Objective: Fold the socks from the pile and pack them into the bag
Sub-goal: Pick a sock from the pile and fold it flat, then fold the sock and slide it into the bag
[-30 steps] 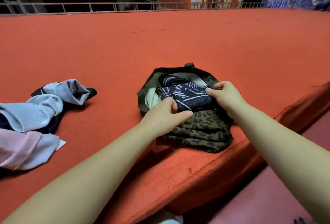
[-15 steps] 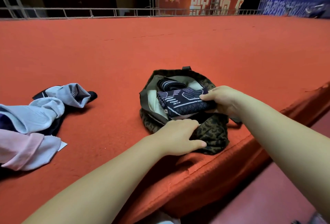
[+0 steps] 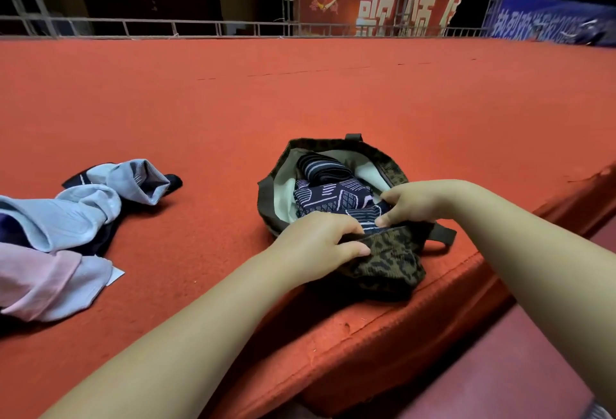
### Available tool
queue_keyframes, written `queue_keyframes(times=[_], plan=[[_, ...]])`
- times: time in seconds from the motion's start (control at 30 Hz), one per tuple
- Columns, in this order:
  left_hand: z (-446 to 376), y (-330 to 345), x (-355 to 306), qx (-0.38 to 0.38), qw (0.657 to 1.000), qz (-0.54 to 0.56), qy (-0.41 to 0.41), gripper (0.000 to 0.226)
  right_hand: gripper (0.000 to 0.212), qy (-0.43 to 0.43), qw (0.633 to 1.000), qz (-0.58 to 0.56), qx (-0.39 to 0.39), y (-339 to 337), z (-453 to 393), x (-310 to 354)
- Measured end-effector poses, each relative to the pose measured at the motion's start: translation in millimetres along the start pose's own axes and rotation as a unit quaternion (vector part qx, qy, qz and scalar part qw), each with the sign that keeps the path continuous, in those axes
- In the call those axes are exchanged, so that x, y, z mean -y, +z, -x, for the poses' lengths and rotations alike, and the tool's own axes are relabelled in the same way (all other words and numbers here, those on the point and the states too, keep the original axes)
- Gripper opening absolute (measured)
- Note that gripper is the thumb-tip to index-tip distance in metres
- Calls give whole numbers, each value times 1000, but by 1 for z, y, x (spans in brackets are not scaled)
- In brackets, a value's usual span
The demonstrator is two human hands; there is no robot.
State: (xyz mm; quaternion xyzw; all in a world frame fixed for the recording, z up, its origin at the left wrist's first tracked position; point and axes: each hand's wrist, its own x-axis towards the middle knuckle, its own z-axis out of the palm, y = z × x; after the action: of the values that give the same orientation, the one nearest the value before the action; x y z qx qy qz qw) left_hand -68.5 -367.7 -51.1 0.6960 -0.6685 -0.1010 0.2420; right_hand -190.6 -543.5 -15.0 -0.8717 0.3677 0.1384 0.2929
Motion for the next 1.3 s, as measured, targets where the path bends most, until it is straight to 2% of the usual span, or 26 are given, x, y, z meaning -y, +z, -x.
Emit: queue_keyframes(times=[0.1, 0.17, 0.23, 0.33, 0.4, 0.47, 0.53, 0.6, 0.67, 0.73, 0.8, 0.9, 0.97, 1.07, 1.1, 1.17, 1.23, 1.3], plan=[[1, 6, 4, -75, 997, -15, 7, 22, 7, -1, 1000, -8, 22, -6, 3, -2], [3, 8, 5, -60, 998, 27, -26, 21, 6, 16, 997, -52, 53, -6, 6, -3], [4, 7, 5, -23, 995, 67, -75, 28, 9, 38, 998, -4, 48, 4, 3, -3], [5, 1, 8, 24, 994, 56, -94, 38, 30, 37, 984, 172, -4, 13, -5, -4], [1, -4, 8, 31, 994, 40, -98, 42, 45, 62, 983, 173, -20, 7, 1, -1], [-3, -9, 5, 16, 986, 56, -154, 43, 59, 81, 986, 141, -46, 0, 14, 3], [-11, -11, 7, 20, 974, 97, -206, 42, 59, 63, 983, 150, -88, -1, 25, 2], [-22, -9, 11, 50, 966, 111, -227, 47, 49, 21, 980, 153, -124, 9, 32, -4], [-33, -3, 13, 79, 969, 99, -211, 49, 42, -29, 968, 170, -181, 20, 35, -13], [-41, 2, 12, 84, 978, 99, -164, 43, 43, -85, 945, 177, -262, 26, 33, -21], [-46, 4, 8, 60, 982, 134, -122, 37, 42, -109, 941, 160, -278, 27, 29, -21], [-53, 4, 12, 51, 977, 167, -119, 38, 47, -71, 957, 200, -195, 29, 17, -15], [-55, 7, 21, 52, 977, 153, -137, 41, 54, -54, 965, 201, -163, 30, 10, -14], [-51, 10, 37, 20, 986, 83, -141, 54, 61, -44, 979, 125, -155, 25, 8, -11], [-49, 9, 41, -10, 988, 73, -138, 55, 62, -36, 980, 107, -163, 24, 8, -8], [-43, 5, 46, -59, 981, 98, -157, 49, 62, -32, 968, 148, -199, 23, 7, 1], [-34, 0, 50, -81, 964, 180, -178, 35, 56, -45, 942, 202, -263, 24, 6, 15], [-23, -8, 56, -109, 940, 270, -176, 20, 49, -72, 925, 191, -321, 25, 7, 33]])
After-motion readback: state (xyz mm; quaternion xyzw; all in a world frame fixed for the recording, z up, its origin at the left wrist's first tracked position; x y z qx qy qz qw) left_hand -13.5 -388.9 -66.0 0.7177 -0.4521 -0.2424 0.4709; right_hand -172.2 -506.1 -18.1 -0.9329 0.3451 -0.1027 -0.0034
